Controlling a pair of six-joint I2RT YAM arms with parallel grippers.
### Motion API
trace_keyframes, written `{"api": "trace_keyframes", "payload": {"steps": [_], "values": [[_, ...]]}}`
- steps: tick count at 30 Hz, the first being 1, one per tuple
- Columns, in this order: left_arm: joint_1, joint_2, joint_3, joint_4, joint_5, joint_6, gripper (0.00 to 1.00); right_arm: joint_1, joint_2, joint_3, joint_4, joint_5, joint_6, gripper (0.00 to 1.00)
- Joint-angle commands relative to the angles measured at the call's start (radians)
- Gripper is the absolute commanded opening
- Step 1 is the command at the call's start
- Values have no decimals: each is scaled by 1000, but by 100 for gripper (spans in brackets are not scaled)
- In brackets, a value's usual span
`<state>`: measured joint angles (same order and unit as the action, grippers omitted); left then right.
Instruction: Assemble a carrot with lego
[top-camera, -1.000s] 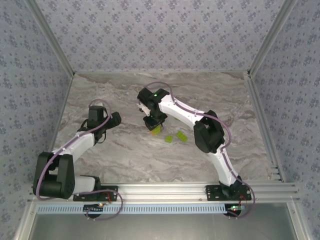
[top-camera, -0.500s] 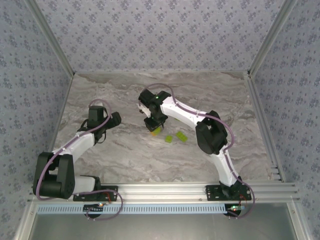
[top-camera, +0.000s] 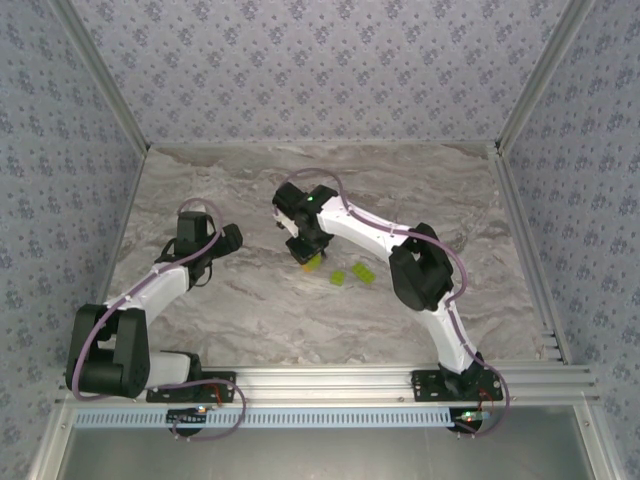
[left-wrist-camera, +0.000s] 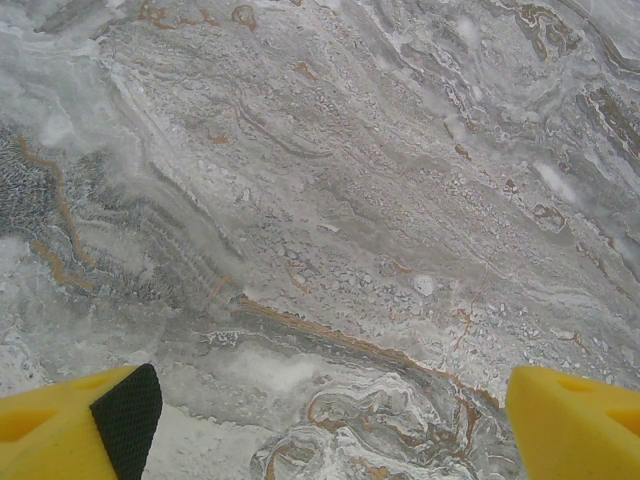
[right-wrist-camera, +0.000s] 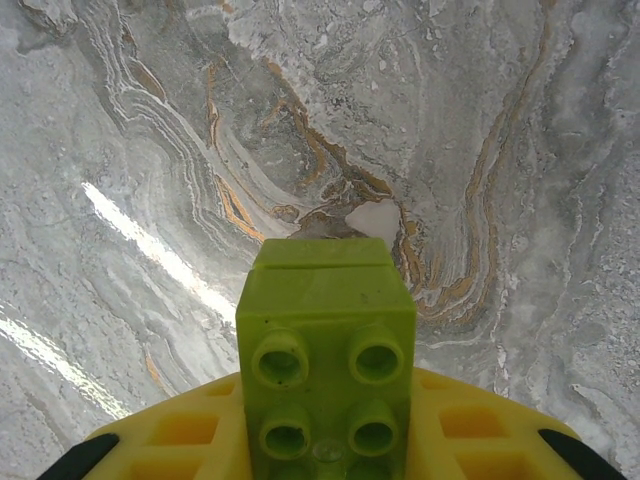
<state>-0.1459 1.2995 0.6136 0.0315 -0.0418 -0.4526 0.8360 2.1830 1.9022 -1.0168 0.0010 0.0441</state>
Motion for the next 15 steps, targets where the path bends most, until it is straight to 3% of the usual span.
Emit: {"api": "trace_keyframes", "payload": {"steps": [1, 15], "values": [[2, 1, 10, 18, -13, 20, 91, 25, 118, -87, -62, -24, 13, 33], [2, -1, 11, 18, -11, 22, 91, 44, 176, -163, -92, -22, 0, 33]]}}
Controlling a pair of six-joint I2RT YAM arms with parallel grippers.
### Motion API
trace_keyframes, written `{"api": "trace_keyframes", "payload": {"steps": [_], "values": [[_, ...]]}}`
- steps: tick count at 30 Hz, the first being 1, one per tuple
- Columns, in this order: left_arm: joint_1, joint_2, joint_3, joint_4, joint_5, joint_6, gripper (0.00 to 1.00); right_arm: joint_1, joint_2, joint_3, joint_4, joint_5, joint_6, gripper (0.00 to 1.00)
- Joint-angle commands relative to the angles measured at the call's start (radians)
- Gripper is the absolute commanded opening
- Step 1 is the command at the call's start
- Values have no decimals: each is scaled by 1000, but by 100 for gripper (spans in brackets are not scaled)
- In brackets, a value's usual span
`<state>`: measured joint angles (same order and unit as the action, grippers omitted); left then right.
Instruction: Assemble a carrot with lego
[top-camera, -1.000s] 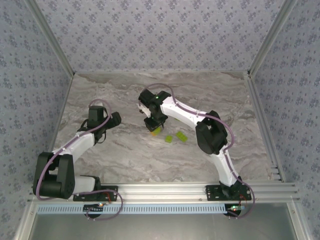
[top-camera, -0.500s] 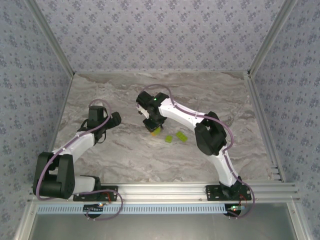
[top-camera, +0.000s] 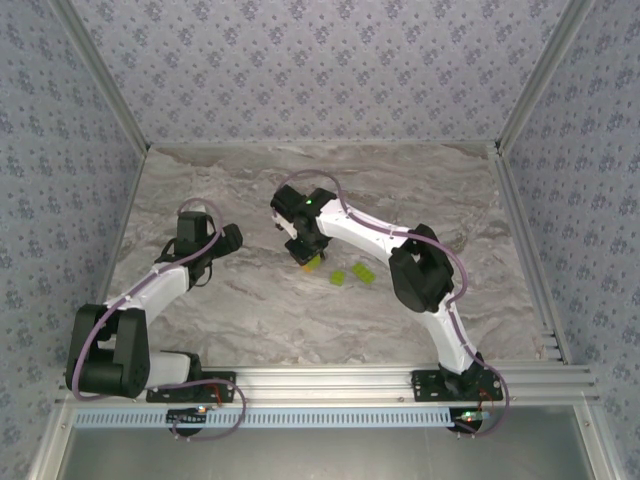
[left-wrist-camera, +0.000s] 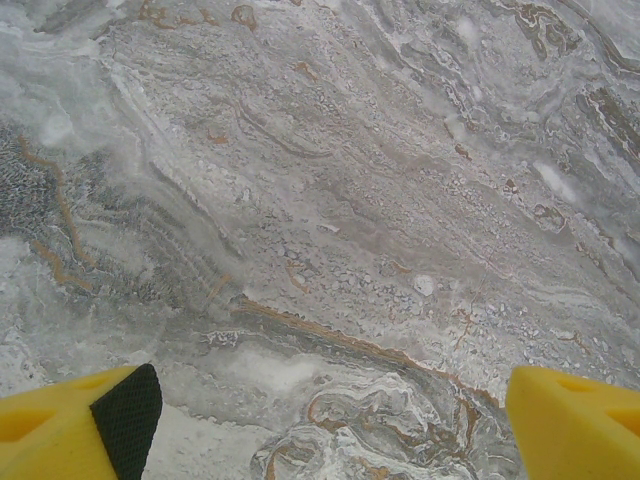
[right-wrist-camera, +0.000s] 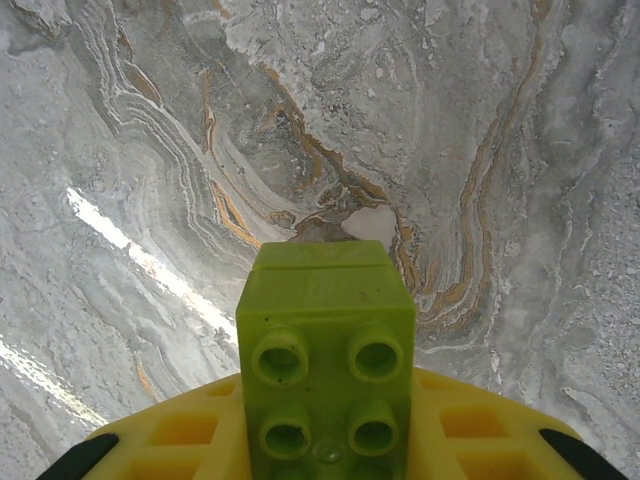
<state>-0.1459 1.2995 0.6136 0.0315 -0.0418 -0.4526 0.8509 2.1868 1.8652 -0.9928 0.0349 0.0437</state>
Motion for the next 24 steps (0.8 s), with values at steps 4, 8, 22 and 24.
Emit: {"api": "trace_keyframes", "payload": {"steps": [4, 8, 22, 24], "values": [[2, 0, 11, 19, -10, 21, 91, 30, 173, -144, -113, -51, 2, 33], [2, -1, 11, 19, -10, 21, 91, 31, 170, -143, -122, -44, 4, 32], [2, -5, 7, 19, -9, 20, 91, 33, 144, -71, -164, -37, 6, 34], [3, -5, 8, 19, -10, 20, 91, 33, 140, -52, -170, -42, 7, 35]]}}
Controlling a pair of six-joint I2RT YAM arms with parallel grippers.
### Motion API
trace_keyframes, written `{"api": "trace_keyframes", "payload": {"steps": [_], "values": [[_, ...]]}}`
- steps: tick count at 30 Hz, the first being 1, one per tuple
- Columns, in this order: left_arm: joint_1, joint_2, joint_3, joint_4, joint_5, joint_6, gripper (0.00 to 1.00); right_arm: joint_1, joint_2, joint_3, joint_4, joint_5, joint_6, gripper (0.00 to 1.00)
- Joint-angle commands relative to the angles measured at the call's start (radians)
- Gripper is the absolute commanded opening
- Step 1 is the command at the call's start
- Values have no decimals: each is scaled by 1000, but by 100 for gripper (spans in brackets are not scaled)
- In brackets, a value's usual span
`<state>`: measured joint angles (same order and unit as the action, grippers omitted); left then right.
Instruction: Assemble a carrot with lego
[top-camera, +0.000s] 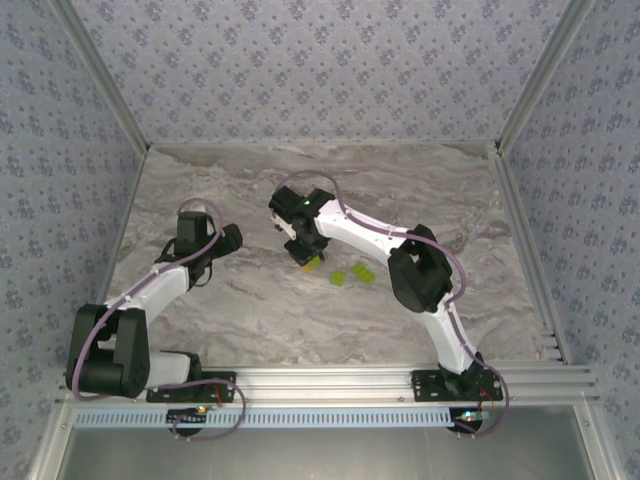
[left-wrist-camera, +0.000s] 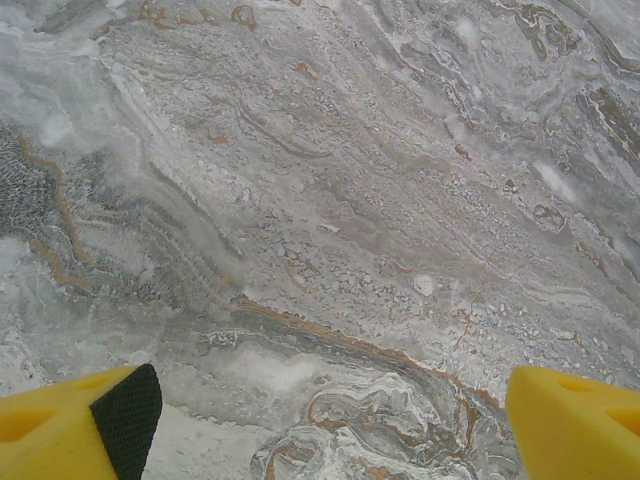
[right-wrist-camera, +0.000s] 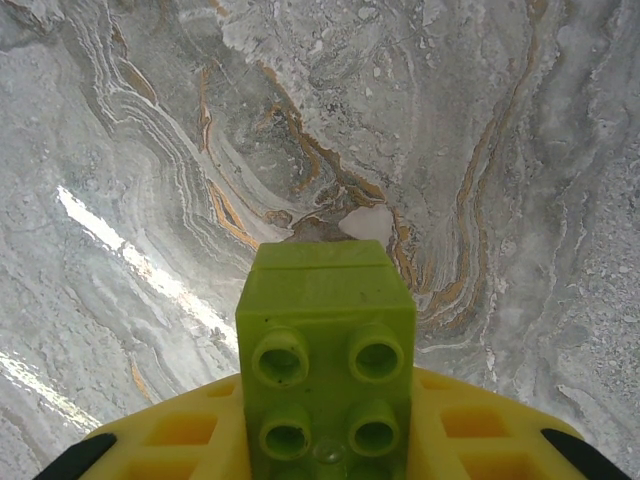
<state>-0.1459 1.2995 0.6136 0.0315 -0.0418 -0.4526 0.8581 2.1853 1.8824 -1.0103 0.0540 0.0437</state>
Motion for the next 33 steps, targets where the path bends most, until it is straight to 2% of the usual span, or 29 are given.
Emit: {"api": "trace_keyframes", "payload": {"steps": [1, 4, 9, 19, 33], "values": [[1, -5, 8, 19, -9, 20, 91, 25, 141, -60, -155, -60, 8, 36], [2, -5, 8, 19, -10, 20, 91, 26, 142, -40, -161, -59, 7, 36], [3, -6, 7, 18, -10, 21, 91, 25, 137, -34, -159, -55, 8, 44], [3, -2, 9, 19, -10, 21, 91, 21, 89, -45, -125, -54, 17, 49], [3, -2, 8, 19, -8, 22, 91, 12, -76, -59, -54, -54, 28, 79]]}}
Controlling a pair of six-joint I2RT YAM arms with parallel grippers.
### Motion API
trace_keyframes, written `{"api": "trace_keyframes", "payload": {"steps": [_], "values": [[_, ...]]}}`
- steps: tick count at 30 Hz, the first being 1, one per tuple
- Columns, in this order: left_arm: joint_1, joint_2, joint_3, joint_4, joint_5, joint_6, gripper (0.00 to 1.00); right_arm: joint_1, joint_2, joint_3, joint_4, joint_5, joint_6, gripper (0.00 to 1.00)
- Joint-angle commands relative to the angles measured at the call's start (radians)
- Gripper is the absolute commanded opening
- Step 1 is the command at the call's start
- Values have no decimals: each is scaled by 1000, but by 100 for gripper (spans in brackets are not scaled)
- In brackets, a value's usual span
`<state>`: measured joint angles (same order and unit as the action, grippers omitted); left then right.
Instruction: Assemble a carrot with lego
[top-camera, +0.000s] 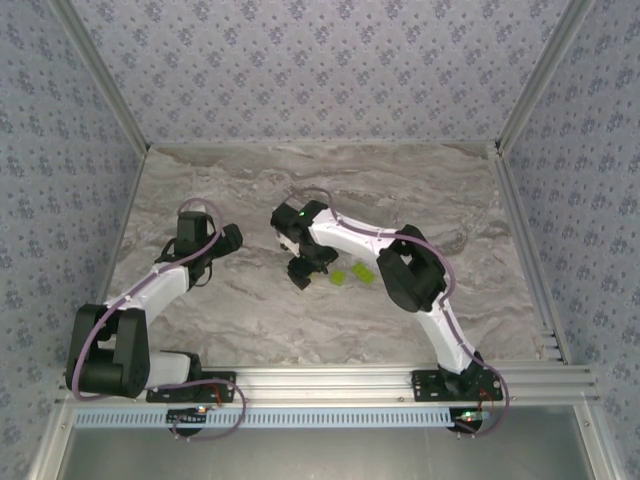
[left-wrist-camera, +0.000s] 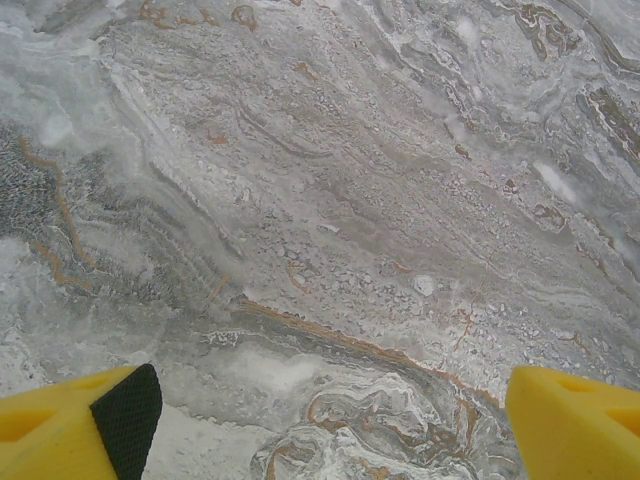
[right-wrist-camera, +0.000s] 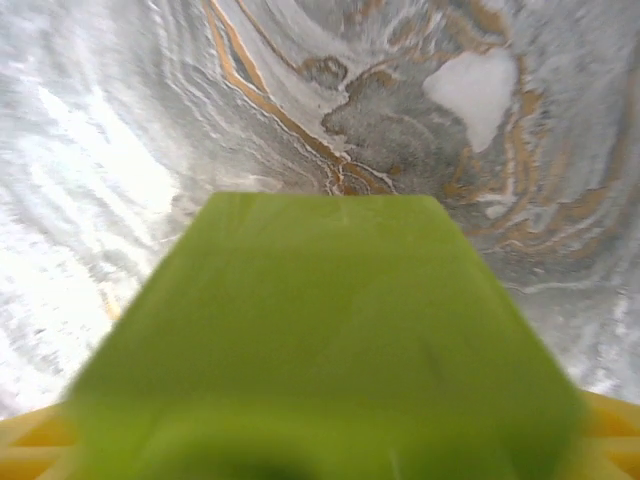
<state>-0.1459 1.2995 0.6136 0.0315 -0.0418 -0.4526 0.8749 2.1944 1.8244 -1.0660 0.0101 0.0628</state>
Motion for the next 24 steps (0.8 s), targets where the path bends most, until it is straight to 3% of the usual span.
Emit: {"api": "trace_keyframes", "payload": {"steps": [1, 8, 13, 18, 24], "values": [[4, -3, 7, 19, -8, 21, 91, -5, -104, -2, 7, -10, 11, 80], [3, -5, 8, 19, -6, 21, 91, -9, -234, -27, 21, 59, 36, 84], [3, -5, 6, 21, -6, 19, 91, -26, -369, -164, 74, 92, 59, 83], [3, 0, 7, 24, 0, 20, 91, -39, -485, -393, 159, 80, -50, 81], [3, 2, 7, 25, 3, 21, 91, -44, -481, -526, 236, 43, -152, 79]]}}
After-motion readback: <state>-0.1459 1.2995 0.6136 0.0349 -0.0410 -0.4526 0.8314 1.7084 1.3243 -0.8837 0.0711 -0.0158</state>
